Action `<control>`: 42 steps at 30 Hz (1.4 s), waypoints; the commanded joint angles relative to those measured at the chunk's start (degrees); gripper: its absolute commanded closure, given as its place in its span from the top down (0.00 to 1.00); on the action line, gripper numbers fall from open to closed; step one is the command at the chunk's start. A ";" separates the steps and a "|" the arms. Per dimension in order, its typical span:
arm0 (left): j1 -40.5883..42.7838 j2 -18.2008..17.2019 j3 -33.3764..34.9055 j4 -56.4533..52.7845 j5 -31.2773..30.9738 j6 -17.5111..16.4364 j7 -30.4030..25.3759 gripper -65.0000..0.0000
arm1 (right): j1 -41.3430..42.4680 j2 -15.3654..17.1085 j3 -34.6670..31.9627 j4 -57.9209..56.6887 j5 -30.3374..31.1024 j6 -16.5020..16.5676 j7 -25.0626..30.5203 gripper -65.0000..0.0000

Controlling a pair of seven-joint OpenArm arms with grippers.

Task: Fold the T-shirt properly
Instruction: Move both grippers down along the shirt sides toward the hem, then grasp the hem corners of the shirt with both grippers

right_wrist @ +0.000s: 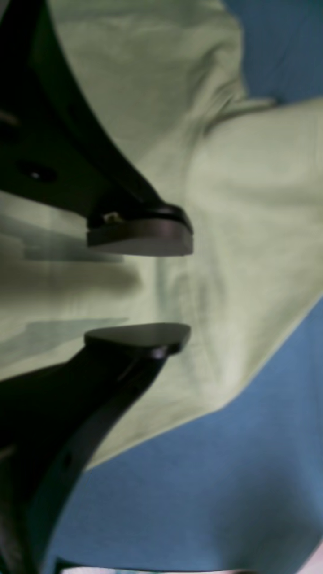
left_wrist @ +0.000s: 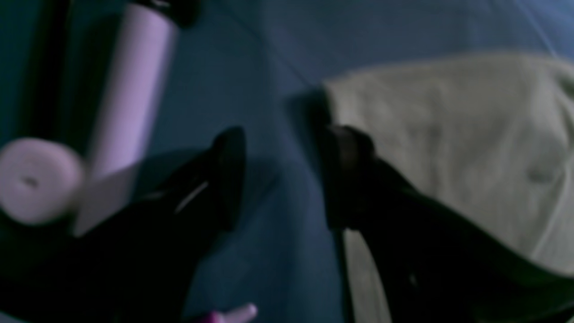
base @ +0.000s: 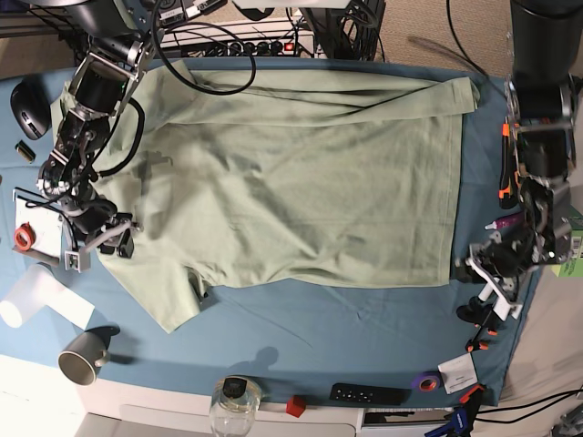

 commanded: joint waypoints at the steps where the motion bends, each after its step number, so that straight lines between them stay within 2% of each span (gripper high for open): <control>1: -2.71 -0.79 -0.22 -1.22 -0.81 -0.26 -1.18 0.44 | 1.66 0.66 0.09 0.98 0.98 0.15 1.90 0.38; 4: -3.98 -0.42 -0.22 -6.38 -2.43 -0.42 -1.11 0.44 | 1.92 0.50 0.07 0.98 0.98 0.15 1.95 0.38; 7: -3.76 0.42 -0.22 -9.42 -4.70 -3.21 -0.52 0.44 | 1.90 0.55 0.09 0.98 0.98 0.15 1.95 0.38; 19: -3.19 6.60 -0.22 -10.01 -5.07 -3.28 -0.09 0.43 | 1.88 0.55 0.09 0.98 0.96 0.13 1.84 0.38; 20: -3.19 6.73 -0.22 -10.01 -5.07 -3.28 -0.15 0.39 | 1.88 0.55 0.09 0.98 0.96 0.13 1.84 0.38; 24: -3.19 6.67 -0.22 -10.01 -5.07 -3.26 -1.18 0.14 | 1.88 0.55 0.09 0.98 0.96 0.13 2.34 0.38; 27: -3.17 6.71 -0.22 -9.99 -5.07 -3.28 -1.16 0.10 | 1.90 0.57 0.09 0.98 0.94 0.13 2.99 0.38; 29: -3.17 6.69 -0.22 -9.99 -5.07 -3.28 -1.11 0.02 | 1.92 0.57 0.09 0.98 -0.98 0.09 3.63 0.38; 30: -3.17 6.69 -0.22 -9.99 -5.05 -3.26 -1.11 0.00 | 2.21 0.57 0.09 0.98 -3.50 0.09 3.65 0.39; 33: -3.15 6.69 -0.22 -9.99 -5.07 -3.28 -1.11 0.00 | 2.58 1.11 0.09 0.98 -9.88 -0.13 7.69 0.51; 35: -3.15 6.69 -0.22 -9.99 -5.05 -3.28 -1.03 0.00 | 3.08 2.01 0.09 0.98 -11.96 -0.96 10.10 0.52; 39: -2.80 6.67 -0.22 -9.99 -5.05 -3.28 -0.90 0.00 | 6.38 4.50 0.09 -1.31 -12.46 -6.69 10.84 0.52; 42: -2.67 6.71 -0.22 -9.99 -5.05 -3.30 -0.92 0.00 | 11.32 6.67 0.07 -8.24 -12.04 -7.56 11.74 0.52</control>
